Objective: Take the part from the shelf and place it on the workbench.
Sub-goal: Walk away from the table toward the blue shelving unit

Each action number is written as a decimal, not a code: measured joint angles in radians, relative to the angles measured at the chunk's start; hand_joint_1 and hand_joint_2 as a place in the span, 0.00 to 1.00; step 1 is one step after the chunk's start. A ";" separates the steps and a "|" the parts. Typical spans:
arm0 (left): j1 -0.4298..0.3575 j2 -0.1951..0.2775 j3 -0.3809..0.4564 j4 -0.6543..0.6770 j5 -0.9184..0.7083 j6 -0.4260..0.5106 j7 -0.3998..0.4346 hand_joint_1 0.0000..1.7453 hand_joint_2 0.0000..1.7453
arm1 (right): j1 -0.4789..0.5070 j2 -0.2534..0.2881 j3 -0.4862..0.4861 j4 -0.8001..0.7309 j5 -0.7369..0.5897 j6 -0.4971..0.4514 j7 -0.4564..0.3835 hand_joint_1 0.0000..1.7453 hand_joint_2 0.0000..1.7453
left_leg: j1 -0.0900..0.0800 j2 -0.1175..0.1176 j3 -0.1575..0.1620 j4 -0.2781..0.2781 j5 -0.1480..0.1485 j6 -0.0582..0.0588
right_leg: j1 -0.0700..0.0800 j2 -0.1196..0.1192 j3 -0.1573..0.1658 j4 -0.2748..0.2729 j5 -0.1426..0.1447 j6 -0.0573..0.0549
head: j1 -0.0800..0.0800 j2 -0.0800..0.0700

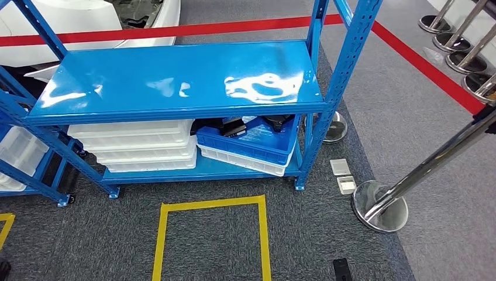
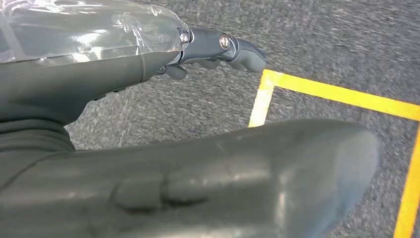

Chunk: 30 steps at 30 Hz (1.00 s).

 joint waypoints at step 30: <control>-0.005 -0.001 -0.001 0.000 0.000 -0.015 0.033 0.00 1.00 | -0.007 -0.001 -0.049 0.128 0.178 0.247 0.129 0.00 1.00 | 0.008 -0.003 0.024 -0.021 0.001 0.005 | 0.012 0.019 0.031 -0.039 0.007 -0.007 | 0.007 0.000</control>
